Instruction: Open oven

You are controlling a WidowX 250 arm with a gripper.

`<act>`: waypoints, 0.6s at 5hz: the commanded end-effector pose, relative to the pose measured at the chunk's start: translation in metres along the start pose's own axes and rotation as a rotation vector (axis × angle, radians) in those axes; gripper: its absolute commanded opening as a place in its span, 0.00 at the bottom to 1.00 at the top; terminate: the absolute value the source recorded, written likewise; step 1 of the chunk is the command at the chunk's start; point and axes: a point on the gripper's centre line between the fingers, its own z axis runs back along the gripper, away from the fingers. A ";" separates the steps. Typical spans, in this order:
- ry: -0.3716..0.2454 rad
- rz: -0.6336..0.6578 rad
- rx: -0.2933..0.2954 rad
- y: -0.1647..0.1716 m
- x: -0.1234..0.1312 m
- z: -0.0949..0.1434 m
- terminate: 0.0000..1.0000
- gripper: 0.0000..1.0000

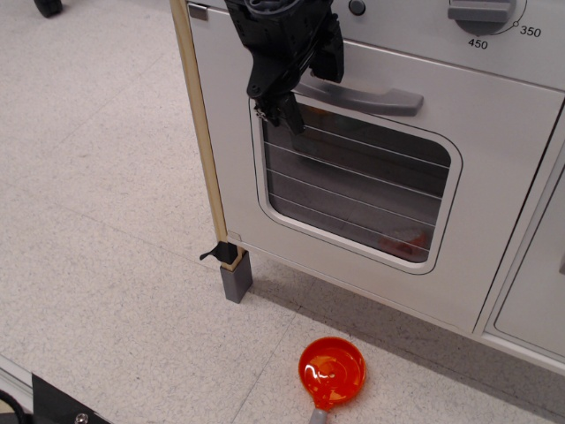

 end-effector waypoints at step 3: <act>0.043 0.061 -0.049 -0.002 0.007 -0.008 0.00 1.00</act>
